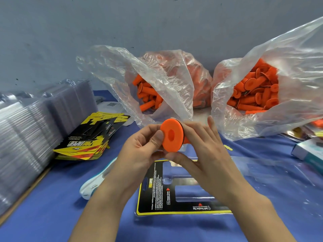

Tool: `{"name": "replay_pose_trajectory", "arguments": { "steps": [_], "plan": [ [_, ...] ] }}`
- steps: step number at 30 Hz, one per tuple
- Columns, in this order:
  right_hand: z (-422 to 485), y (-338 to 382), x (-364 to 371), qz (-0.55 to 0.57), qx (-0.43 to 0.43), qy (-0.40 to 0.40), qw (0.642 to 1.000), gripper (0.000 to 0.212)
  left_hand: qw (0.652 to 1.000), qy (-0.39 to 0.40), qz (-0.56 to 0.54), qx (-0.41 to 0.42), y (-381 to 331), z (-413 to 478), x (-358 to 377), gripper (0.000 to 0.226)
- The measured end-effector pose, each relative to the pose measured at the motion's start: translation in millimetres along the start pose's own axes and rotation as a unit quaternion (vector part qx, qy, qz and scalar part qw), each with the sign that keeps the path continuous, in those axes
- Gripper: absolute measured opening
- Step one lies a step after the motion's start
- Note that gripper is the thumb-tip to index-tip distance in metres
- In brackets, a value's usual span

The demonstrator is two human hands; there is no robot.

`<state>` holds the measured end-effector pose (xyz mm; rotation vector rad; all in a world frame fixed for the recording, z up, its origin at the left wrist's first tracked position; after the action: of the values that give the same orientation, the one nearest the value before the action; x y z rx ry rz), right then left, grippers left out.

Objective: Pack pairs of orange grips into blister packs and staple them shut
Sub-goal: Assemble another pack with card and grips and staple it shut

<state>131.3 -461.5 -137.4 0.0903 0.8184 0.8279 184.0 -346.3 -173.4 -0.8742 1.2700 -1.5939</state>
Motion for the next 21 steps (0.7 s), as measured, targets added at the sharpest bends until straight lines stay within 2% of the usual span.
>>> {"name": "replay_pose_trajectory", "arguments": {
  "steps": [4, 8, 11, 17, 21],
  "plan": [
    [-6, -17, 5, -0.09, 0.019, 0.004, 0.996, 0.06, 0.992, -0.055, 0.109, 0.008, 5, 3, -1, 0.022],
    [-11, -25, 6, -0.137, 0.029, 0.004, 0.99, 0.056, 0.985, -0.063, 0.158, 0.032, 2, -2, 9, 0.032],
    [-12, -24, 0, -0.147, 0.03, -0.023, 0.988, 0.054, 0.967, -0.069, 0.237, 0.055, 1, -6, 16, 0.03],
    [-13, -22, -1, -0.173, 0.036, -0.026, 0.984, 0.053, 0.973, -0.088, 0.209, 0.045, 4, -9, 20, 0.026],
    [-12, -23, 1, -0.187, 0.033, -0.01, 0.982, 0.049, 0.966, -0.103, 0.232, 0.049, 5, -10, 20, 0.016]
  ]
}}
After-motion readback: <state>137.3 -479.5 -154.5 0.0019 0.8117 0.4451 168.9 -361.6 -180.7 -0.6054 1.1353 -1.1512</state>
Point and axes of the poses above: each hand's wrist, its own z-axis towards the middle knuckle, its own x-axis out of the palm, y = z × x, the point moved 10 cm from there along z, towards the middle knuckle, and after that the axes turned 12 degrees about z, right-handed, at the moved point
